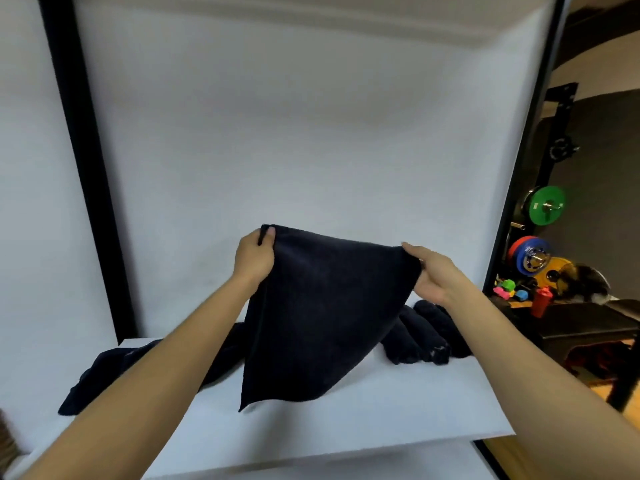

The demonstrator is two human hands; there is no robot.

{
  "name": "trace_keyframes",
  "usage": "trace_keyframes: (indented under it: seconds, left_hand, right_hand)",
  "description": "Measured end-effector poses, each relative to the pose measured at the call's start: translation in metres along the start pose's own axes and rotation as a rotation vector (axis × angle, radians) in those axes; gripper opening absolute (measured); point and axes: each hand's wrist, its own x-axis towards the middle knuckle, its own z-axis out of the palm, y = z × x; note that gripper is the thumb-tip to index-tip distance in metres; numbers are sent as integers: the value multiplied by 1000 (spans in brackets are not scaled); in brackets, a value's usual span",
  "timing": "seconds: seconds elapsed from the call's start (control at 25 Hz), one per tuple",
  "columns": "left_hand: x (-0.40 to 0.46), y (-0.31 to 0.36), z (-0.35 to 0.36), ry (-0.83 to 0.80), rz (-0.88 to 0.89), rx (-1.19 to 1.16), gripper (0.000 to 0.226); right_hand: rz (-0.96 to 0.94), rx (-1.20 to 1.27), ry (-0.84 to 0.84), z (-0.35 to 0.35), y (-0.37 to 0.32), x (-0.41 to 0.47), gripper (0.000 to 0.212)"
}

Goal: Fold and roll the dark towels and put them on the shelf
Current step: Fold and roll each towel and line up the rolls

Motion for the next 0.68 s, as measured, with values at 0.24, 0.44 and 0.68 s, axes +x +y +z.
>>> trace_keyframes:
  seconds: [0.24,0.44,0.68]
  left_hand:
    - [-90,-143,17,-387,-426,236,28]
    - [-126,-162,12,-432,-502,311,46]
    - [-134,-159,-9,-472,-461,181,34]
  right_hand:
    - [683,-286,20,-25,128,-33,40]
    - [664,-388,4,-29,177,-50,51]
    - [474,-271,33,-22,189,-79,21]
